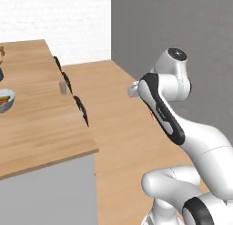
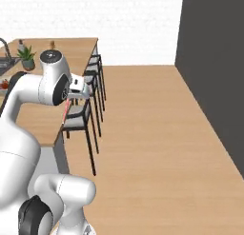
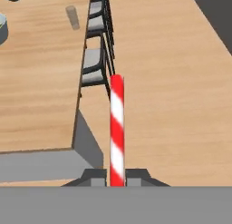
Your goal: Take a straw from the drawer in front and place it inside the glass cup on the dining counter.
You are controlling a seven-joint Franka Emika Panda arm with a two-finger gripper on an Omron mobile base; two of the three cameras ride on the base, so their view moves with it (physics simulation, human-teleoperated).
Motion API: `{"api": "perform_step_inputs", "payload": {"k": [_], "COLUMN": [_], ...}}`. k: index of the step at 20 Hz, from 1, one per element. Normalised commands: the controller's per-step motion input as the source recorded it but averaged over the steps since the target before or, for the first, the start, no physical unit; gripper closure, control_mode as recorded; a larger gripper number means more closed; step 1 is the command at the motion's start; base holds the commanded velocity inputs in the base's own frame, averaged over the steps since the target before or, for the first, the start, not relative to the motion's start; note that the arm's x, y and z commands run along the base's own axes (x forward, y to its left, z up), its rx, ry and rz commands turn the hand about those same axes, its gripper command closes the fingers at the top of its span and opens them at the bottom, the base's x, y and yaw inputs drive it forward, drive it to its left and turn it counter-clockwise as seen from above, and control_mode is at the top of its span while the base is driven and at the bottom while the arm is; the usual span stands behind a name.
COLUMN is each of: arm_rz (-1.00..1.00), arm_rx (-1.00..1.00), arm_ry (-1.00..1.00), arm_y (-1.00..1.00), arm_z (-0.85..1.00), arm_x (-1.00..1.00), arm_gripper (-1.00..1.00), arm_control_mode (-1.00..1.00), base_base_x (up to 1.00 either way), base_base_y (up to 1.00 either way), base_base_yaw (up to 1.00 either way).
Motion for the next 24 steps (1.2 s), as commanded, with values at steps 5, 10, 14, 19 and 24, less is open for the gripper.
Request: {"api": "perform_step_inputs", "payload": {"k": [5, 10, 14, 19, 24], "arm_rz": [0.0, 0.0, 0.0, 0.0, 0.0], "arm_rx": [0.0, 0.0, 0.0, 0.0, 0.0], "arm_ry": [0.0, 0.0, 0.0, 0.0, 0.0], "arm_y": [0.0, 0.0, 0.0, 0.0, 0.0], "arm_z": [0.0, 0.0, 0.0, 0.0, 0.0], "arm_x": [0.0, 0.0, 0.0, 0.0, 0.0], "arm_gripper": [1.0, 1.0, 1.0, 1.0, 1.0], "arm_control_mode": [1.0, 1.0, 1.0, 1.0, 1.0], "base_base_x": [0.59, 0.49, 0.28, 0.04, 0.02], "base_base_y": [-0.4, -0.43, -0.66, -1.0, -0.99], "base_base_yaw": [0.64, 0.64, 0.57, 0.46, 0.46]}}
